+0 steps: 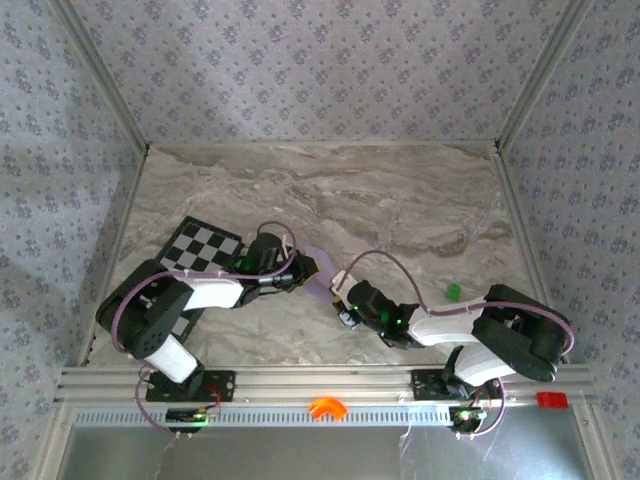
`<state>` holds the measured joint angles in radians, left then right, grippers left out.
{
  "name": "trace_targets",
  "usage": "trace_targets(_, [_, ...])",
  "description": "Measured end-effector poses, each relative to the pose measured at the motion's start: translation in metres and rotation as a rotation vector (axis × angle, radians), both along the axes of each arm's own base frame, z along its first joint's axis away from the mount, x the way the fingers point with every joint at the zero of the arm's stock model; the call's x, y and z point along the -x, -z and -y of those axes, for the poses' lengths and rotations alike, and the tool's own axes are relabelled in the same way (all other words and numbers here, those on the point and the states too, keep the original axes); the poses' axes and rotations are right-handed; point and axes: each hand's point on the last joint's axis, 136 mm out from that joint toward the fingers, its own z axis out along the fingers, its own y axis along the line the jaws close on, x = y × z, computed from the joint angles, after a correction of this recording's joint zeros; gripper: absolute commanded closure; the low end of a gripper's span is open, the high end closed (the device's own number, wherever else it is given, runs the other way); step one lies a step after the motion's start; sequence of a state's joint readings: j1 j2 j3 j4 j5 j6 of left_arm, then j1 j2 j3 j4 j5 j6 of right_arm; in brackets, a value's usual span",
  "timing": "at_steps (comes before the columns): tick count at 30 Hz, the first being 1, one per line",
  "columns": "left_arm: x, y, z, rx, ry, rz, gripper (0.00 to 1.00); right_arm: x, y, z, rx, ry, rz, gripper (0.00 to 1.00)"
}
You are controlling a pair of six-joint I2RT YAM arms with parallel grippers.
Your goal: Fold a paper plane with a square sheet of paper (pick it up from the middle)
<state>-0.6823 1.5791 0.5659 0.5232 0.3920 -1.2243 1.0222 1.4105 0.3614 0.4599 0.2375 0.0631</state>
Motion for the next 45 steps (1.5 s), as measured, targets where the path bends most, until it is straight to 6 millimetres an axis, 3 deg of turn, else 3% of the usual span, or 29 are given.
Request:
trace_targets(15, [0.000,0.000,0.000,0.000,0.000,0.000,0.89,0.002,0.001,0.003,-0.007,-0.002,-0.002,0.80])
trace_targets(26, [-0.001,0.000,0.000,-0.002,-0.004,0.002,0.86,0.003,0.002,0.002,-0.012,-0.011,-0.008,0.91])
trace_targets(36, [-0.003,0.001,-0.011,-0.038,-0.053,0.003,0.43,0.004,0.007,0.001,-0.050,-0.013,-0.074,0.90])
trace_targets(45, [0.001,-0.018,-0.041,-0.091,-0.151,0.041,0.33,0.005,0.018,-0.002,-0.089,-0.011,-0.153,0.88])
